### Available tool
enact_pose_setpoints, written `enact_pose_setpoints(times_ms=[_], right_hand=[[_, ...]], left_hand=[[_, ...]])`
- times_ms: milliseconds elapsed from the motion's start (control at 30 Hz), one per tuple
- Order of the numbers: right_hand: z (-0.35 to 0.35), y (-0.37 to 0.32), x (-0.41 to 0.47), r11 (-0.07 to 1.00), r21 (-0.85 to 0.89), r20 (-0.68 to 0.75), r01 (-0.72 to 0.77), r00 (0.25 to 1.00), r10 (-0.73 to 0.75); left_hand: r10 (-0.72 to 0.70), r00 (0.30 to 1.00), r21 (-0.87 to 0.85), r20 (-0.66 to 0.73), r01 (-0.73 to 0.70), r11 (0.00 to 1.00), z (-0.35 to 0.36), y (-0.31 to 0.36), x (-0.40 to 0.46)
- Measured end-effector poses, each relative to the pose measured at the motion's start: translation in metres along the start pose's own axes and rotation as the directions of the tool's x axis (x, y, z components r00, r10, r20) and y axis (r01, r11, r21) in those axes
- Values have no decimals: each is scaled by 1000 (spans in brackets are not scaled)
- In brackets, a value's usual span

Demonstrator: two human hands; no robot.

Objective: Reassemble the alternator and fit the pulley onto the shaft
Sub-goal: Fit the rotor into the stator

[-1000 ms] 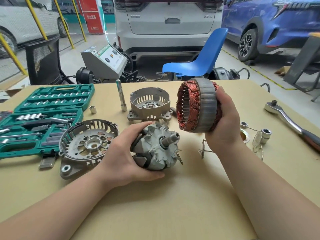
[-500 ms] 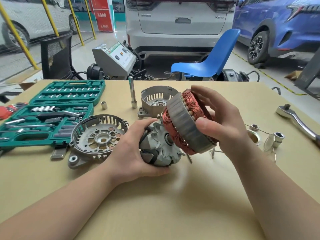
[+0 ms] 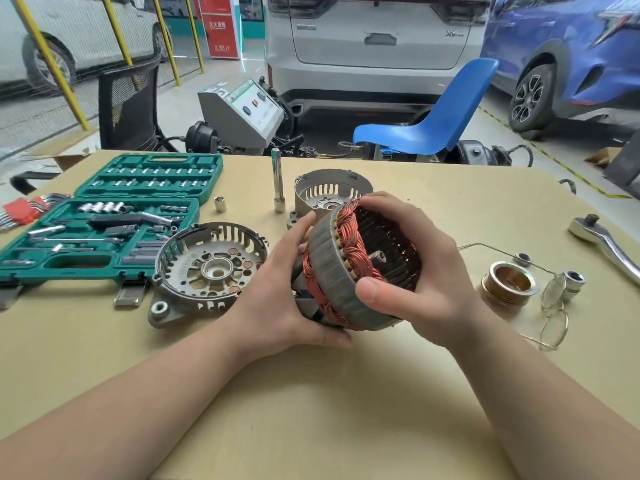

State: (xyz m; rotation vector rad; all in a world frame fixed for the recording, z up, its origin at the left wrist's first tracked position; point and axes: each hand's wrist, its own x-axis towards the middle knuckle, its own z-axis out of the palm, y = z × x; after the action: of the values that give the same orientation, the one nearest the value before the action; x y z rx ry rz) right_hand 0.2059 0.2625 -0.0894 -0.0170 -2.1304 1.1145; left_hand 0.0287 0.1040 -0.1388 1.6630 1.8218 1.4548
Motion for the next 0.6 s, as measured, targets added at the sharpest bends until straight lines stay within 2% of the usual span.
enact_pose_setpoints(times_ms=[100, 600], right_hand=[[2, 0, -1, 1000, 0, -6, -3, 1000, 3], [14, 4, -11, 1000, -12, -76, 23, 997, -24]], left_hand=[[21, 1000, -36, 5, -21, 999, 0, -1, 1], [37, 999, 70, -16, -36, 997, -3, -10, -1]])
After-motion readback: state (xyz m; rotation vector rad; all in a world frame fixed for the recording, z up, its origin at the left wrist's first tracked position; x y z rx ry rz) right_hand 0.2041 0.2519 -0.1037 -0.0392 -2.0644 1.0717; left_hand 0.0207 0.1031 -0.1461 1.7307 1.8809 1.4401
